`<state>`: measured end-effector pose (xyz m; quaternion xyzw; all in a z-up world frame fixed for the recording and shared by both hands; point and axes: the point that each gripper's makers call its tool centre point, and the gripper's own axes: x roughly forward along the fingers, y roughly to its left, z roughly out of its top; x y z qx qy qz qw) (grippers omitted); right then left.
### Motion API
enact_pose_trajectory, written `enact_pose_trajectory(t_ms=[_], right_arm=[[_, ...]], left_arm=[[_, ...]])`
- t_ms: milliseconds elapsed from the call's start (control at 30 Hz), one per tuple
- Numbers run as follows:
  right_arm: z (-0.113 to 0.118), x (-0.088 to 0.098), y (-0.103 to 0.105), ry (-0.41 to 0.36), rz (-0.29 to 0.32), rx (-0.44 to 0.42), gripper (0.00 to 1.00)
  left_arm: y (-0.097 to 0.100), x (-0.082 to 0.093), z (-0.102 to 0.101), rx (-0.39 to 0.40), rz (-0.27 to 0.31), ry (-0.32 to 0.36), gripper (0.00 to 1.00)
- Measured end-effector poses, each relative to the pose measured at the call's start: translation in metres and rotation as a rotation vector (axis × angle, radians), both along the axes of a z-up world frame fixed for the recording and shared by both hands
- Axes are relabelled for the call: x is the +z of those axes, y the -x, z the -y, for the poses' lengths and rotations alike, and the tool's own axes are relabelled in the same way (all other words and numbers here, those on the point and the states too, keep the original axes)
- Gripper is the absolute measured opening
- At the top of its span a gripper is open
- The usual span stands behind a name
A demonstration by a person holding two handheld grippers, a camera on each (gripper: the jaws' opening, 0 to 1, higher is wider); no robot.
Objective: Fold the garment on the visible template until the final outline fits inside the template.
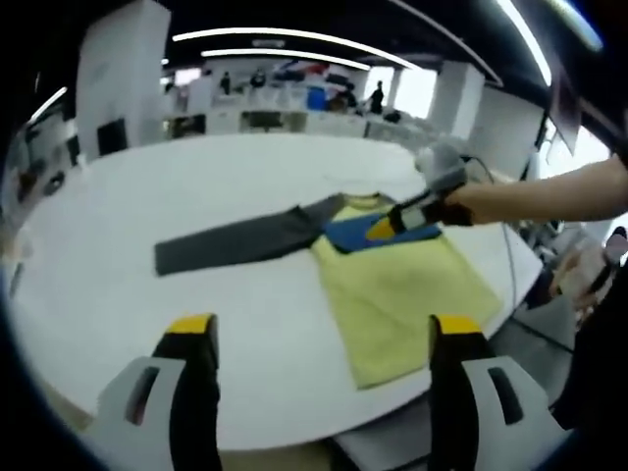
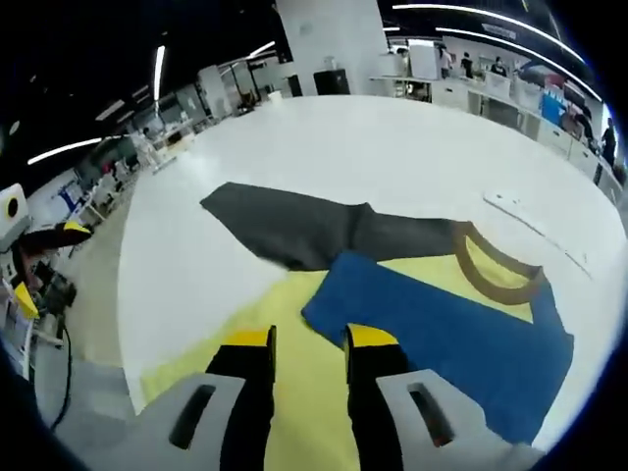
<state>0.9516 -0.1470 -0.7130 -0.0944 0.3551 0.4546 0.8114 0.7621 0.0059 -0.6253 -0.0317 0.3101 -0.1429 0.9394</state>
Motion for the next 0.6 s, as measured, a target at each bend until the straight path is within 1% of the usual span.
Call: enact_pose_trajectory(t_ms=[33,67,100,167,267,367,467,500,567,600], right_arm=[[0.009,0.004,0.0,-0.003,0.011,-0.008,0.4],[0.012,0.005,0.0,-0.004,0.014,-0.011,0.42],[0.025,0.011,0.001,-0.013,0.023,-0.024,0.43],[0.038,0.019,0.006,-0.031,0.026,-0.039,0.45],[0.057,0.031,0.011,-0.041,0.062,-0.049,0.51],[0.073,0.047,0.019,-0.07,0.079,-0.066,0.57],[0.09,0.066,0.027,-0.098,0.114,-0.072,0.63],[0.095,0.071,0.029,-0.105,0.118,-0.074,0.67],[0.106,0.082,0.032,-0.121,0.145,-0.086,0.73],[0.112,0.091,0.034,-0.14,0.166,-0.096,0.74]], left_arm=[[-0.001,0.003,0.004,-0.007,0.003,-0.003,0.85],[-0.001,0.005,0.007,-0.013,0.009,-0.007,0.85],[-0.002,0.006,0.01,-0.016,0.009,-0.009,0.86],[-0.003,0.008,0.014,-0.022,0.011,-0.012,0.87],[-0.004,0.013,0.019,-0.026,0.019,-0.018,0.88],[-0.006,0.018,0.023,-0.028,0.026,-0.019,0.89],[-0.008,0.023,0.029,-0.034,0.031,-0.024,0.9],[-0.009,0.025,0.03,-0.036,0.033,-0.025,0.9],[-0.01,0.029,0.034,-0.041,0.04,-0.027,0.91],[-0.011,0.031,0.036,-0.043,0.042,-0.03,0.91]])
